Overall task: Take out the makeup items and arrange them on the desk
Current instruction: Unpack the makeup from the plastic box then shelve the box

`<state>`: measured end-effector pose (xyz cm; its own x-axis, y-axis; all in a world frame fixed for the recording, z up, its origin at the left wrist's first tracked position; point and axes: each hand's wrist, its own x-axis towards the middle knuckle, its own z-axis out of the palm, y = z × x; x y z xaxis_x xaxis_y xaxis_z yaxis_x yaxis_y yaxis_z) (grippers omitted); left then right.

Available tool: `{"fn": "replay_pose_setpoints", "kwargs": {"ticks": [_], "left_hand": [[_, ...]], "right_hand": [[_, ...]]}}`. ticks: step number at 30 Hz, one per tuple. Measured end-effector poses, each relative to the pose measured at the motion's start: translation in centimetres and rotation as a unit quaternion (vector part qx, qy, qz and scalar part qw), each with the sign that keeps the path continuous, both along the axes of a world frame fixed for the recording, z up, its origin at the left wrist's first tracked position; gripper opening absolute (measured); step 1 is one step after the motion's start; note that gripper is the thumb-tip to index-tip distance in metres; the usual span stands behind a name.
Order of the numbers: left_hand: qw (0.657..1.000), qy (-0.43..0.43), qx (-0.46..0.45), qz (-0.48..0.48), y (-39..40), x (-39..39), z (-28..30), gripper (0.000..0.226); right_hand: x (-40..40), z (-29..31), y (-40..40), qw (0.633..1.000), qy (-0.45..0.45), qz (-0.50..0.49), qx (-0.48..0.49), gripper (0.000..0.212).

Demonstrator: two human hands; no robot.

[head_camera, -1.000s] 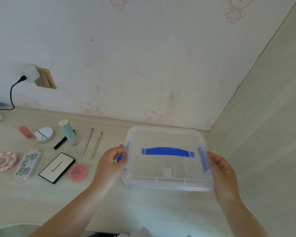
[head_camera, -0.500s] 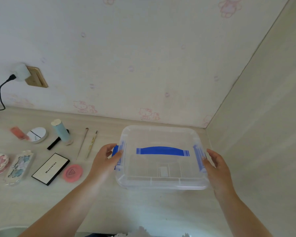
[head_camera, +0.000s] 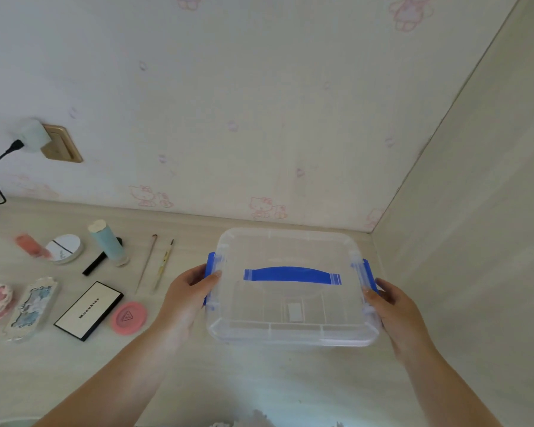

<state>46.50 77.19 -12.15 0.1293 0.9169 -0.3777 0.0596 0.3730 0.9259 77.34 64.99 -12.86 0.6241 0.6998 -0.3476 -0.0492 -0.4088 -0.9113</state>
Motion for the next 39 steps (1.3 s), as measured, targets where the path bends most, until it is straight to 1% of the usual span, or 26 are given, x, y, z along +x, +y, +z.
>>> {"fn": "replay_pose_setpoints", "kwargs": {"ticks": [2, 4, 6, 8, 12, 14, 17, 22, 26, 28, 31, 34, 39], "left_hand": [[1.0, -0.003, 0.0, 0.008, -0.1, 0.6, -0.3, 0.028], [1.0, 0.016, -0.002, 0.025, -0.6, 1.3, -0.4, 0.037], [0.999, 0.031, -0.003, 0.035, -0.9, 1.7, -0.4, 0.042], [0.999, 0.042, 0.002, 0.025, -0.8, 1.8, -0.4, 0.04], [0.998, 0.062, 0.018, -0.01, -0.6, 1.6, -0.2, 0.024], [0.998, 0.065, 0.021, -0.016, -0.5, 1.7, -0.2, 0.021], [0.997, 0.069, 0.023, -0.018, -0.2, 1.8, -0.2, 0.021], [0.996, 0.084, 0.034, -0.027, 0.2, 1.9, -0.5, 0.017], [0.99, 0.12, 0.058, -0.043, 0.2, 2.3, -0.1, 0.026], [0.988, 0.129, 0.067, -0.049, 0.3, 2.4, 0.0, 0.027], [0.988, 0.132, 0.072, -0.046, 0.3, 2.5, 0.0, 0.026], [0.987, 0.134, 0.071, -0.048, 0.5, 2.3, -0.2, 0.02], [0.988, 0.131, 0.072, -0.049, 0.7, 2.3, -0.4, 0.018]], "right_hand": [[-0.2, 0.1, 0.1, 1.0, 0.002, 0.019, 0.009, 0.029], [-0.3, -0.2, 0.3, 0.999, 0.005, 0.035, -0.004, 0.026], [-0.5, -0.5, 0.5, 0.999, 0.003, 0.052, -0.011, 0.03], [-0.5, -0.7, 0.6, 0.998, -0.009, 0.061, -0.014, 0.034], [-0.6, -0.7, 0.7, 0.997, -0.05, 0.062, -0.024, 0.036], [-0.8, -0.6, 0.7, 0.996, -0.064, 0.06, -0.021, 0.036], [-1.0, -0.4, 0.7, 0.994, -0.09, 0.063, -0.021, 0.036], [-1.1, -0.4, 0.8, 0.986, -0.138, 0.083, -0.032, 0.043], [-1.2, -0.3, 0.8, 0.981, -0.17, 0.089, -0.042, 0.046], [-1.3, -0.3, 0.7, 0.979, -0.178, 0.09, -0.046, 0.046], [-1.4, -0.2, 0.7, 0.968, -0.217, 0.105, -0.065, 0.047], [-1.5, 0.0, 0.7, 0.966, -0.226, 0.105, -0.071, 0.048], [-1.6, 0.2, 0.7, 0.968, -0.218, 0.097, -0.072, 0.049]]}}
